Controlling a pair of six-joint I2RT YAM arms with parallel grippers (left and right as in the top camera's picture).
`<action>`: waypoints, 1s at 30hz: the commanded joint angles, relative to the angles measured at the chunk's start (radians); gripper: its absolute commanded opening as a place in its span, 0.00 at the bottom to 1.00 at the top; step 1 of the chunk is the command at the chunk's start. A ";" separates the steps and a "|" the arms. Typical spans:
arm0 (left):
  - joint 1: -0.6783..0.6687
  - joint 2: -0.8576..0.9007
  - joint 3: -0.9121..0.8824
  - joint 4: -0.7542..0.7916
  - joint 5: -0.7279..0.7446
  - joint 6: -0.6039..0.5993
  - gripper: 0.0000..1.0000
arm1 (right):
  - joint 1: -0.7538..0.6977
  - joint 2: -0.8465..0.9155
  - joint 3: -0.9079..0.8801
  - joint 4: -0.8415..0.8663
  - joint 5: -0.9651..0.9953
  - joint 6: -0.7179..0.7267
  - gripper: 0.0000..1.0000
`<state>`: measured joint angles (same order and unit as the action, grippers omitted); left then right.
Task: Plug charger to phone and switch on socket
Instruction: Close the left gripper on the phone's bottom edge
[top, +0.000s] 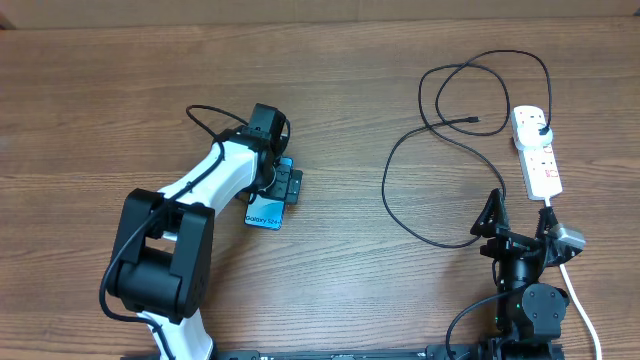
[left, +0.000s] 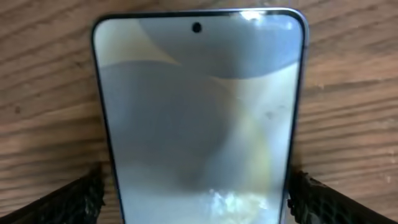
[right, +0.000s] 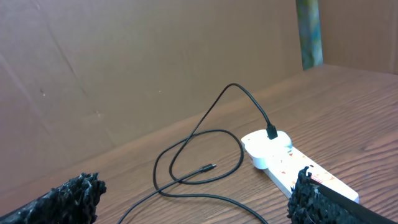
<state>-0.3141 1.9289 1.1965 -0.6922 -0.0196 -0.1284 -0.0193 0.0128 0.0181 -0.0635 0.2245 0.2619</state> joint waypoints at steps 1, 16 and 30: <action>0.000 0.125 -0.010 0.002 -0.005 -0.019 1.00 | -0.003 -0.010 -0.010 0.005 -0.001 -0.005 1.00; 0.000 0.225 -0.010 -0.097 0.187 -0.023 1.00 | -0.003 -0.010 -0.010 0.005 -0.001 -0.005 1.00; 0.000 0.225 -0.010 -0.168 0.194 -0.026 1.00 | -0.003 -0.010 -0.010 0.005 -0.001 -0.005 1.00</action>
<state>-0.3141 2.0079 1.2877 -0.8497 -0.0048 -0.1303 -0.0193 0.0128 0.0185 -0.0643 0.2245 0.2615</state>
